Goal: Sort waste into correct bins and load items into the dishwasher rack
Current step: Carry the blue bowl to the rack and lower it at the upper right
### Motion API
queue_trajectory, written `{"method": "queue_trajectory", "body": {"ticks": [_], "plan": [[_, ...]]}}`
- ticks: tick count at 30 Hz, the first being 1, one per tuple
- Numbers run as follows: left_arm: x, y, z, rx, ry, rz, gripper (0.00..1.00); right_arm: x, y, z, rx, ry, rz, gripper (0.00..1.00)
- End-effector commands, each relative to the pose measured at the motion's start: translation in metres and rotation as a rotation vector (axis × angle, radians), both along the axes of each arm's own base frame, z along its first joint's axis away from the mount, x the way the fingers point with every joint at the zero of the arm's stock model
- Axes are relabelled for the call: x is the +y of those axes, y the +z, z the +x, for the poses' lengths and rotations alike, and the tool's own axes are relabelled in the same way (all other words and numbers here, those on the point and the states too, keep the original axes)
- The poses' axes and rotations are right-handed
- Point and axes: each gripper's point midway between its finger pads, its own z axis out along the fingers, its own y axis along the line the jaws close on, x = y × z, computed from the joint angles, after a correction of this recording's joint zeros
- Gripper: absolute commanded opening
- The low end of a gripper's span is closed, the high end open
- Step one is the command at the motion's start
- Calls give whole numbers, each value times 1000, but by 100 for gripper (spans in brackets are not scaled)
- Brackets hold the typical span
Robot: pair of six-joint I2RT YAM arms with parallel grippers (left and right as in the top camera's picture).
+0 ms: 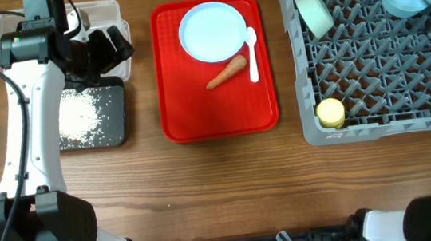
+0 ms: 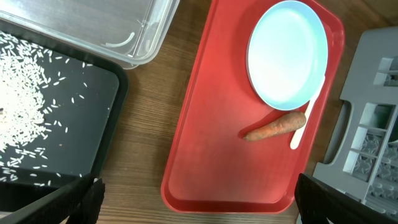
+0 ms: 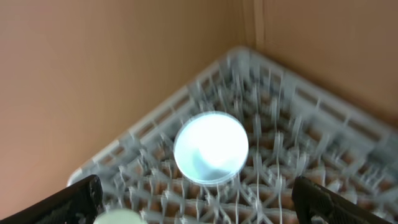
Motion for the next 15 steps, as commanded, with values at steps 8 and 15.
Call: {"method": "queue_trajectory", "body": {"ticks": [8, 15], "plan": [[0, 6, 2, -17, 2, -1, 100, 8, -86, 15, 131, 125, 319, 100], [0, 6, 2, -17, 2, -1, 100, -13, -92, 9, 148, -6, 288, 92]]}}
